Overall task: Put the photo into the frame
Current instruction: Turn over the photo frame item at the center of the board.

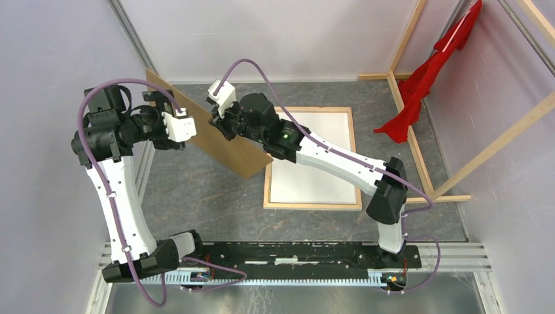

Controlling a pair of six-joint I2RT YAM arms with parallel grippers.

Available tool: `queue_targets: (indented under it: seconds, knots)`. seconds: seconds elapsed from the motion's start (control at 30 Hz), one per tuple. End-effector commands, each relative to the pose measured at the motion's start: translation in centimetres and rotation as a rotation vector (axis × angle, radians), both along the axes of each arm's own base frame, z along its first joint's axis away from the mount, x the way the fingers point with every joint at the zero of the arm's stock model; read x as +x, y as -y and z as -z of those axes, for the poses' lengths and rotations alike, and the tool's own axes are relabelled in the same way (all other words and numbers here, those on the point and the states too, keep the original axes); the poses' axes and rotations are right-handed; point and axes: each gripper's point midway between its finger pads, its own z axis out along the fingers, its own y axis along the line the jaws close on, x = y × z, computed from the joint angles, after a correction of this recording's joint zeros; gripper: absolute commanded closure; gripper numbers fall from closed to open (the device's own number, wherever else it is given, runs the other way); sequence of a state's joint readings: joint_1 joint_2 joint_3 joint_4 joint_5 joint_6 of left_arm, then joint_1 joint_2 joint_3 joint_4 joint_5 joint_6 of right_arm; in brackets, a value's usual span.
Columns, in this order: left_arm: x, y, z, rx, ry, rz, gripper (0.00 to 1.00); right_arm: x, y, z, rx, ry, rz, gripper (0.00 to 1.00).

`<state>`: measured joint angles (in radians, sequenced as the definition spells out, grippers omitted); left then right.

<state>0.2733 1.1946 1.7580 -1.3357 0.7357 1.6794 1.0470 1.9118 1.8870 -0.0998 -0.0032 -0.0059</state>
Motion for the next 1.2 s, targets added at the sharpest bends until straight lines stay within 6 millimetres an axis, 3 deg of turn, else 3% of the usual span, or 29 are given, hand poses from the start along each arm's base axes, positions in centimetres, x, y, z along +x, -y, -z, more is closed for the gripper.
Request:
queue_targets:
  seconds: [0.0, 0.1, 0.3, 0.53, 0.73, 0.8, 0.97, 1.07, 1.17]
  knots:
    - [-0.4, 0.8, -3.5, 0.041, 0.117, 0.062, 0.0, 1.0, -0.2, -5.8, 0.103, 0.146, 0.055, 1.0]
    - [-0.3, 0.8, -4.3, 0.035, 0.132, 0.054, 0.0, 1.8, 0.8, -6.7, 0.123, 0.245, 0.13, 1.0]
    - [0.7, 0.9, -7.4, -0.139, 0.205, -0.055, 0.0, 3.0, 4.4, -9.0, 0.123, 0.451, 0.289, 1.0]
    - [1.0, 0.4, -8.0, -0.167, 0.221, -0.099, 0.0, 2.9, 7.2, -13.4, 0.171, 0.616, 0.383, 1.0]
    - [1.5, 0.6, -8.5, -0.322, 0.18, -0.164, 0.0, 2.0, 9.1, -16.5, 0.153, 0.739, 0.446, 1.0]
    - [1.7, 0.6, -8.1, -0.356, 0.155, -0.179, 0.0, 2.1, 9.4, -16.1, 0.107, 0.761, 0.451, 1.0]
    - [2.2, 0.2, -6.7, -0.39, 0.135, -0.22, 0.0, 1.6, 11.0, -12.9, -0.085, 0.831, 0.47, 1.0]
    - [1.9, 0.1, -5.7, -0.342, 0.164, -0.198, 0.0, 1.1, 11.8, -10.5, -0.202, 0.883, 0.448, 1.0]
    - [1.0, 0.7, -5.6, -0.242, 0.216, -0.117, 0.0, 0.9, 12.3, -9.6, -0.274, 0.911, 0.439, 1.0]
